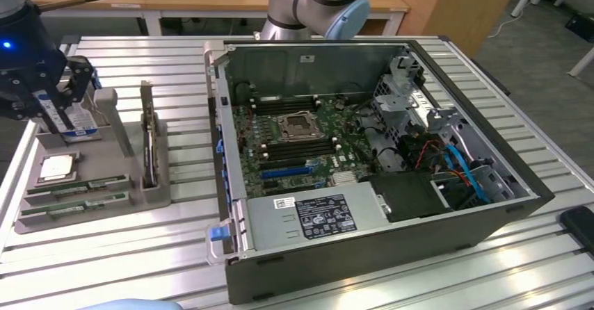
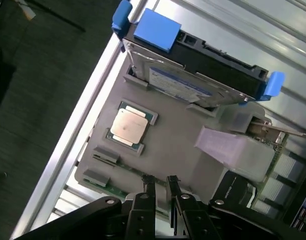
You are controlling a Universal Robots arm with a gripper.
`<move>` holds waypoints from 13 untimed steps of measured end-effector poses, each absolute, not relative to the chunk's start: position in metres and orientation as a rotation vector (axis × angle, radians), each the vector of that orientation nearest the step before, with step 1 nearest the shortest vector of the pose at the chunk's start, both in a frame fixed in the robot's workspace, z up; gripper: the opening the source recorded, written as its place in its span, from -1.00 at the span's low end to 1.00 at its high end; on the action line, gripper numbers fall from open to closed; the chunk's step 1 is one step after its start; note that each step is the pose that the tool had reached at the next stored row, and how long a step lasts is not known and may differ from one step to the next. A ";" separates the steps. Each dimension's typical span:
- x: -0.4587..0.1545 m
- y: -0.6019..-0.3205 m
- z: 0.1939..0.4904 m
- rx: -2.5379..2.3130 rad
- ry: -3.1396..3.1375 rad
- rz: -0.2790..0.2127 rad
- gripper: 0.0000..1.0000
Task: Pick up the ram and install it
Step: 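Pick up the ram and move it above insertion slot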
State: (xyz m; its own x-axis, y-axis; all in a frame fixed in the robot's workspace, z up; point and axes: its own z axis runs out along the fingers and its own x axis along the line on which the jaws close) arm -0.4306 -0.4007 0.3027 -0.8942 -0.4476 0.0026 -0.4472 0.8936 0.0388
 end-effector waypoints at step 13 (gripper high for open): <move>-0.431 -0.401 0.302 1.017 -2.956 -0.055 -0.53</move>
State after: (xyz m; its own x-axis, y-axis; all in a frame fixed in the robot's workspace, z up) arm -0.4306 -0.4006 0.3019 -0.7882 -0.6154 0.0029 -0.6149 0.7877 0.0379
